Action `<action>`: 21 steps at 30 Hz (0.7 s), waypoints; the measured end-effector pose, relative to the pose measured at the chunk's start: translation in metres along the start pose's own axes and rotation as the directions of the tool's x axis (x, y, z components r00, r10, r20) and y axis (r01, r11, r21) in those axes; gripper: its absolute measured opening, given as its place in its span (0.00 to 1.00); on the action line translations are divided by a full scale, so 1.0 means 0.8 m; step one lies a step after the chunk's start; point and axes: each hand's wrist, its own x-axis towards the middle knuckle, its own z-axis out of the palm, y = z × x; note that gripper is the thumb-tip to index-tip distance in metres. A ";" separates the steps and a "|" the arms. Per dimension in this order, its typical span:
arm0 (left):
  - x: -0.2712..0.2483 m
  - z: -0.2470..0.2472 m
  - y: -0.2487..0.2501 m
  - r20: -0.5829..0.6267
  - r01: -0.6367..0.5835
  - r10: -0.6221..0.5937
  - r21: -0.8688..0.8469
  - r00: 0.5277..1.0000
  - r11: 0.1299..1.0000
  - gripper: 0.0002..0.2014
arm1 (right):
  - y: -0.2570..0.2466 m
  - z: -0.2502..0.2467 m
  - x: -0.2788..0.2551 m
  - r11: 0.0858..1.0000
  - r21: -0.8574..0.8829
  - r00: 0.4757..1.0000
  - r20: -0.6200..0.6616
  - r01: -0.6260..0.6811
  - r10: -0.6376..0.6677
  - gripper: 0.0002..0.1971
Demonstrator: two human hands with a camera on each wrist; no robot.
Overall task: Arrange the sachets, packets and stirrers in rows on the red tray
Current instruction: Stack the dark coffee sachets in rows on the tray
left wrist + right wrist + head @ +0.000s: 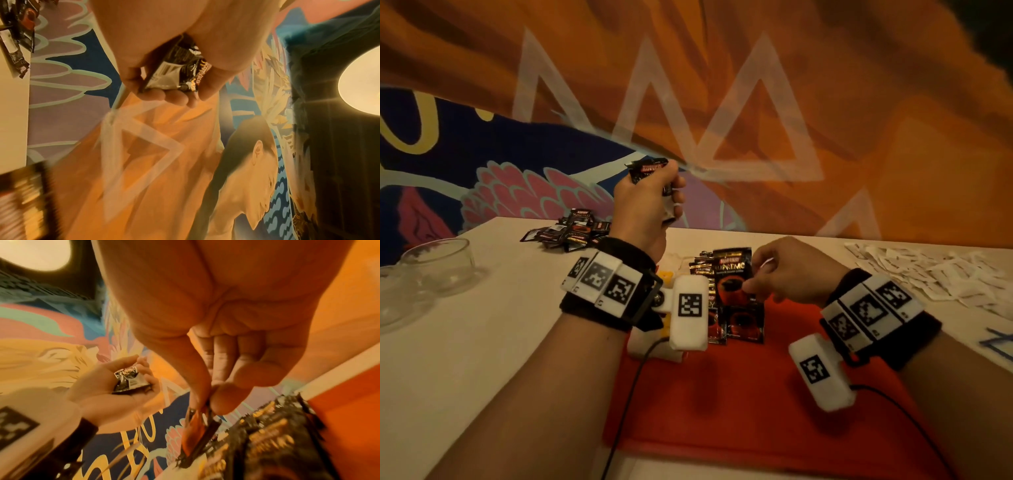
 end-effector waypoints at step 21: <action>-0.004 -0.005 0.011 0.057 0.069 -0.065 -0.090 0.996 0.994 0.03 | 0.023 0.029 -0.025 0.935 0.096 0.936 0.124 -0.341 0.329 0.09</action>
